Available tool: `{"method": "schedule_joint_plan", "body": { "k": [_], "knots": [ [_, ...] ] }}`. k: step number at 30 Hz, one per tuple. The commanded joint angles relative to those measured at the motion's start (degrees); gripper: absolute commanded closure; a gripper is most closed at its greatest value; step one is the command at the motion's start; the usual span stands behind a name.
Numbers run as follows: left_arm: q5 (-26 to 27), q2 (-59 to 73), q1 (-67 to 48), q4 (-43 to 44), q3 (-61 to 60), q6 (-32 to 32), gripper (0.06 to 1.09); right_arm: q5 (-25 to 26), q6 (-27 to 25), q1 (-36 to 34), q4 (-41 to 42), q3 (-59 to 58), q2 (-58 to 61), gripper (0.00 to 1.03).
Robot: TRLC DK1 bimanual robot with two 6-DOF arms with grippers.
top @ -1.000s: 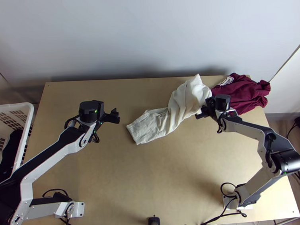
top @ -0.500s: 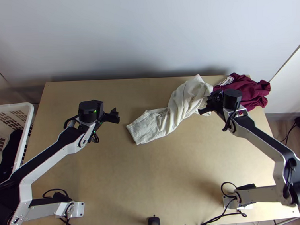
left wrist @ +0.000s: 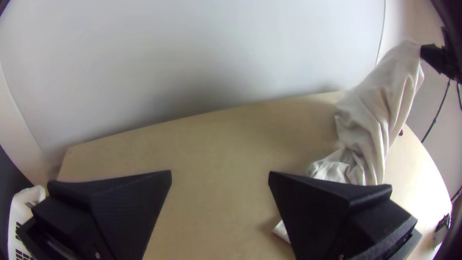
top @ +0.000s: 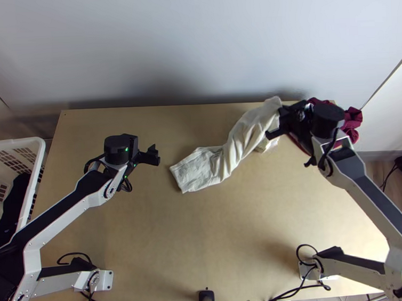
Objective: Fold the t-shirt
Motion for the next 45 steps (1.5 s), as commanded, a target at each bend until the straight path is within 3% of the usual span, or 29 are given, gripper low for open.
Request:
{"method": "schedule_joint_plan", "body": {
  "k": [1,12,20,29,34,45],
  "knots": [
    [0.01,-0.65,0.02,-0.15,-0.10,0.01,0.11,0.09,2.23,4.25,-5.77,9.68,-3.01,1.00],
    [0.01,-2.23,0.02,-0.68,-0.10,0.10,0.11,6.59,3.38,15.42,-10.60,24.01,-3.45,1.00],
    [0.01,-5.66,0.10,-0.86,-0.01,-0.07,0.11,7.91,4.52,15.94,-10.60,30.95,-2.57,1.00],
    [0.54,-8.82,-0.60,-5.16,1.83,-0.51,0.11,9.41,5.31,21.83,-11.48,41.59,-1.69,1.00],
    [5.73,-10.05,-4.99,-7.54,2.89,-3.15,0.11,9.58,5.31,22.18,-12.27,41.94,-1.16,1.00],
    [10.21,-6.10,-26.09,-4.02,3.24,-7.10,0.11,11.69,5.31,23.15,-12.45,41.41,-1.16,1.00]
  ]
}}
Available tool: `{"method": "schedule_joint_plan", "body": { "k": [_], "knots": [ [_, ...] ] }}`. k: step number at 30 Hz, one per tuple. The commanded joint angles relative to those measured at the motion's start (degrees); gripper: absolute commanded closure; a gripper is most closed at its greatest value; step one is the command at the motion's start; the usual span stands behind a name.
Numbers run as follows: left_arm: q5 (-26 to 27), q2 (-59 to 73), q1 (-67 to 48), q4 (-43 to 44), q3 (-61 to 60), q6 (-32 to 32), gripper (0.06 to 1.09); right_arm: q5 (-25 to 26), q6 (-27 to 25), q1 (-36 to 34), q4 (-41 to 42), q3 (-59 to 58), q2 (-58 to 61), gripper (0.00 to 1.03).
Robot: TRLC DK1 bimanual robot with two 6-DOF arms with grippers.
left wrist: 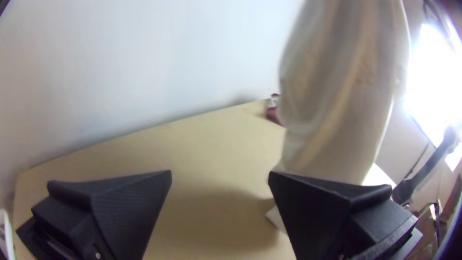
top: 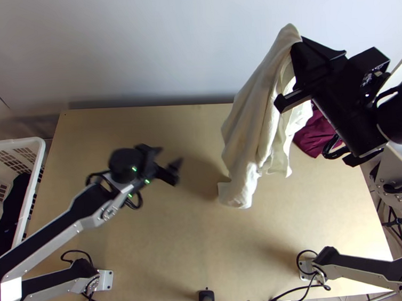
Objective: Fold the t-shirt
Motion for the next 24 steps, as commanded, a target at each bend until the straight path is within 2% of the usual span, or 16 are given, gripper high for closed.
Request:
{"method": "schedule_joint_plan", "body": {
  "k": [1,11,18,24],
  "knots": [
    [2.28,4.45,-12.92,2.21,0.60,-1.49,0.11,1.31,-0.05,0.57,-0.08,0.25,0.13,1.00],
    [2.28,15.26,-23.73,14.69,0.68,-6.50,0.11,2.89,-0.05,0.57,-0.60,-0.27,-0.84,1.00],
    [2.28,22.64,-24.34,26.12,1.56,-6.58,0.11,2.98,-0.05,0.66,-1.22,-0.10,-1.10,1.00],
    [1.05,31.08,-23.99,29.54,5.52,-5.00,0.11,2.98,-0.22,1.01,-1.83,0.17,-1.19,1.00]
  ]
}}
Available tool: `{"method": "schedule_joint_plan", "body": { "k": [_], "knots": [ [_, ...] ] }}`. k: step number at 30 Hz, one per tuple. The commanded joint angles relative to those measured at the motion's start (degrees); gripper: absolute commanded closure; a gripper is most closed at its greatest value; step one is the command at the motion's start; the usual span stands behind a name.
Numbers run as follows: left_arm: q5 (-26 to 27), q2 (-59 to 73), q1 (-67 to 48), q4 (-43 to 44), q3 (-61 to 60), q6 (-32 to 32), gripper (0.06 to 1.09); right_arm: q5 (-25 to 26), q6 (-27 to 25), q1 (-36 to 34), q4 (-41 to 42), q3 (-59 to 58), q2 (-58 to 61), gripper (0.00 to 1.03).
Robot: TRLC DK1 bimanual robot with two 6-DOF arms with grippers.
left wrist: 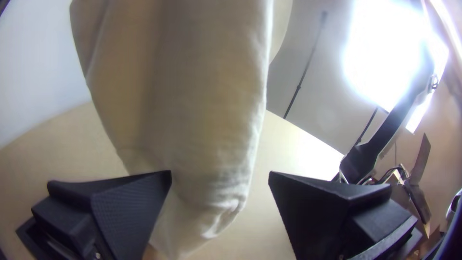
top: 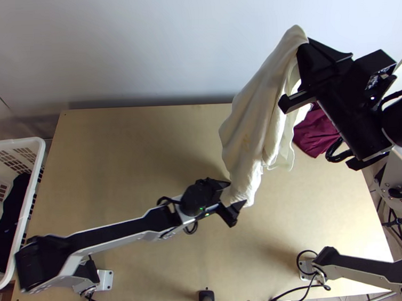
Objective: Fold the t-shirt
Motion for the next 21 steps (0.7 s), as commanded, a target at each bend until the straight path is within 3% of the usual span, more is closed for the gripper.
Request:
{"method": "schedule_joint_plan", "body": {
  "k": [1,7,8,9,11,21],
  "knots": [
    [-1.12,9.69,-0.27,5.96,4.04,1.05,0.11,0.03,-0.16,0.51,-0.83,0.43,-0.21,1.00],
    [-1.03,17.51,-1.33,5.61,11.68,0.26,0.13,0.12,-0.95,0.95,-1.89,1.05,-0.29,1.00],
    [-1.03,18.21,-1.50,5.17,12.47,0.44,0.25,0.12,-1.21,0.95,-1.97,1.22,-0.29,1.00],
    [-1.03,18.30,-1.59,5.17,12.56,0.61,0.48,0.20,-1.39,0.95,-2.15,1.40,-0.29,1.00],
    [-1.12,17.34,-1.42,5.35,12.56,0.96,1.07,0.47,-1.65,0.95,-2.59,1.66,-0.65,1.00],
    [-0.85,-9.65,2.71,-8.89,6.23,0.96,1.05,1.17,-1.56,-0.98,-2.32,-4.32,-4.78,1.00]
  ]
}}
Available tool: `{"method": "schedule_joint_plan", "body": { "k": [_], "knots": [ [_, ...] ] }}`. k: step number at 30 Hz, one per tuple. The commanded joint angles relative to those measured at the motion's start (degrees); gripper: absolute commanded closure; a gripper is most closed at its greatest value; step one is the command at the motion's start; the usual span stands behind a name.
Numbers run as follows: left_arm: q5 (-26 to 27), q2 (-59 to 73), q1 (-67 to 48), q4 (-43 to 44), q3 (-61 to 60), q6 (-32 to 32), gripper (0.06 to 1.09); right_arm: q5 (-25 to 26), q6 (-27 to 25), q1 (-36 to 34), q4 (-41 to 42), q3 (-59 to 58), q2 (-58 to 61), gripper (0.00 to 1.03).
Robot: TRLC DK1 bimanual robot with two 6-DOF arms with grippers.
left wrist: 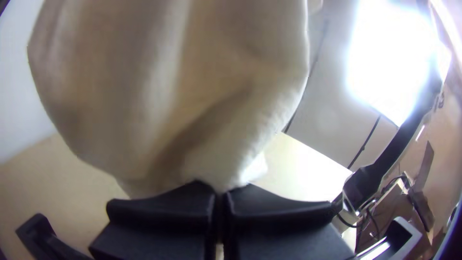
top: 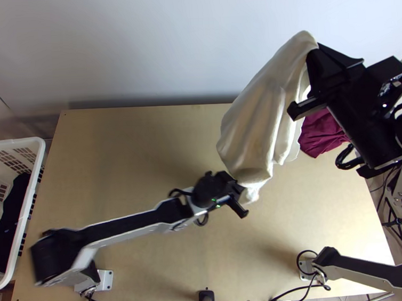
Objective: Fold the t-shirt
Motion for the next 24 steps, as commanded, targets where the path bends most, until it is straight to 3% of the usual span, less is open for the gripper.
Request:
{"method": "schedule_joint_plan", "body": {
  "k": [1,8,13,18,24],
  "knots": [
    [0.28,-17.05,2.65,-8.73,-2.51,-0.48,1.05,0.28,0.06,-0.96,0.80,-4.19,-2.35,1.00],
    [1.69,-28.91,11.18,-17.95,6.81,-5.75,1.05,0.19,1.02,-0.87,2.65,-5.95,-1.74,1.00],
    [9.86,-29.35,24.97,-25.07,21.31,-12.87,1.05,0.19,2.34,-1.84,3.61,-12.54,-2.17,1.00],
    [13.47,-29.35,29.28,-33.95,31.42,-13.93,1.05,-0.87,2.60,-4.13,10.21,-22.38,-2.53,1.00],
    [14.34,-31.20,29.37,-38.61,32.30,-14.28,1.05,-2.45,3.04,-4.65,15.22,-28.18,1.34,1.00]
  ]
}}
